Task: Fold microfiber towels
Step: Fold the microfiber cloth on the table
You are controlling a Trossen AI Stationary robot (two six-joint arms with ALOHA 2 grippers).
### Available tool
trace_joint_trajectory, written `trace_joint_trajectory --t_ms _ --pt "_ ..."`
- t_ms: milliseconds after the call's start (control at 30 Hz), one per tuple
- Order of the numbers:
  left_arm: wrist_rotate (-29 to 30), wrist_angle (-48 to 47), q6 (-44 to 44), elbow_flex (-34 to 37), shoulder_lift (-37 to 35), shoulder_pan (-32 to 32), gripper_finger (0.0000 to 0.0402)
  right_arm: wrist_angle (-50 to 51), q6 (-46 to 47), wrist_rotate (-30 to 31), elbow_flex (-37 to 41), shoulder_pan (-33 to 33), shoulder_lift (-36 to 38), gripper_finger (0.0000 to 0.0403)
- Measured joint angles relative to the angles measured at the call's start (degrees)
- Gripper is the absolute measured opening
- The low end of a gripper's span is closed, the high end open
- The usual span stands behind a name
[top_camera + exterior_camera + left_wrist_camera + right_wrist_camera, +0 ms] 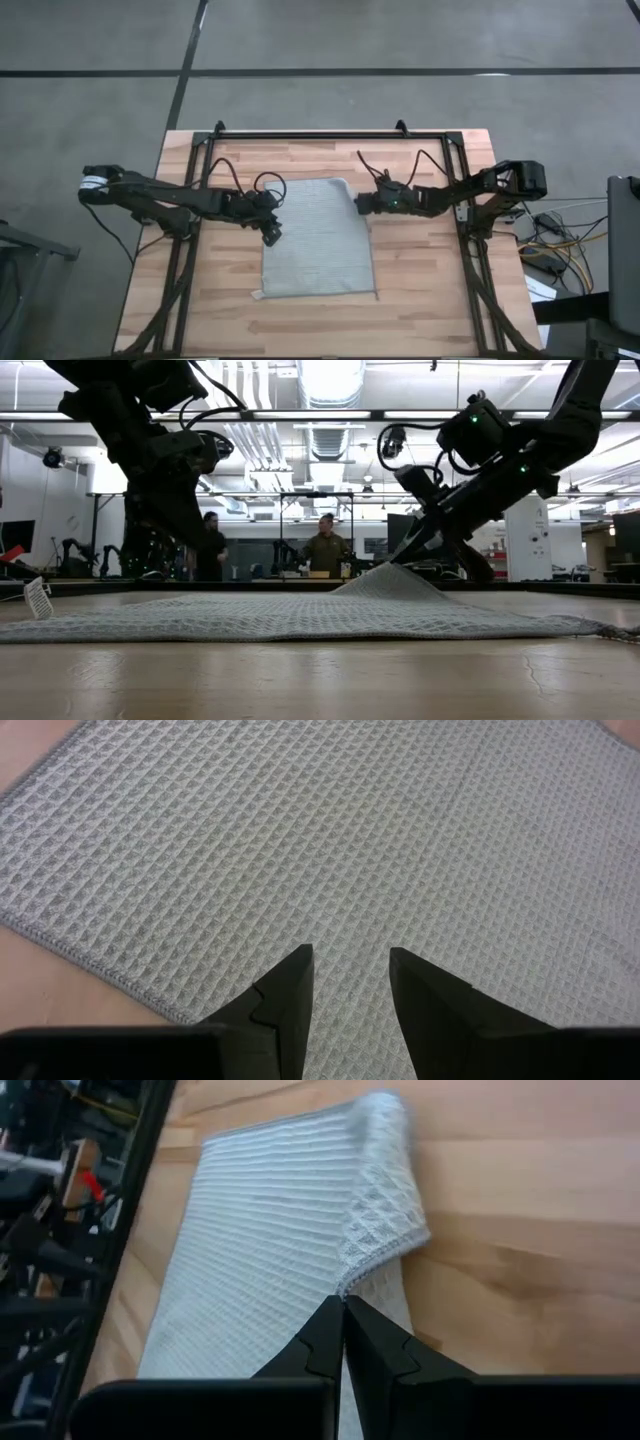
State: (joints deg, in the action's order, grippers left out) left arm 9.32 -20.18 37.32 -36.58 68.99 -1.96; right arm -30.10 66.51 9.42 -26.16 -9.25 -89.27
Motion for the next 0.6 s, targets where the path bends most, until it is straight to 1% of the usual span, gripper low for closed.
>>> trace_joint_trajectory --t_ms 200,333,433,533,600 --pt "0.0 0.01 0.0 0.0 0.0 0.0 0.0138 7.37 -3.12 1.42 -3.86 0.71 0.47 0.0008" --pt "0.0 0.06 0.0 0.0 0.0 0.0 0.0138 19.17 -6.47 3.78 -8.67 1.97 2.08 0.0008" --pt "0.0 0.04 0.01 0.0 0.0 0.02 0.0138 28.83 -7.96 7.36 -12.68 3.24 3.04 0.0008" --pt "0.0 0.02 0.0 0.0 0.0 0.02 0.0138 35.35 -8.51 10.24 -16.25 4.35 3.39 0.0008" --pt "0.01 0.03 0.0 0.0 0.0 0.02 0.0138 37.37 -9.61 11.63 -17.9 4.87 3.5 0.0008"
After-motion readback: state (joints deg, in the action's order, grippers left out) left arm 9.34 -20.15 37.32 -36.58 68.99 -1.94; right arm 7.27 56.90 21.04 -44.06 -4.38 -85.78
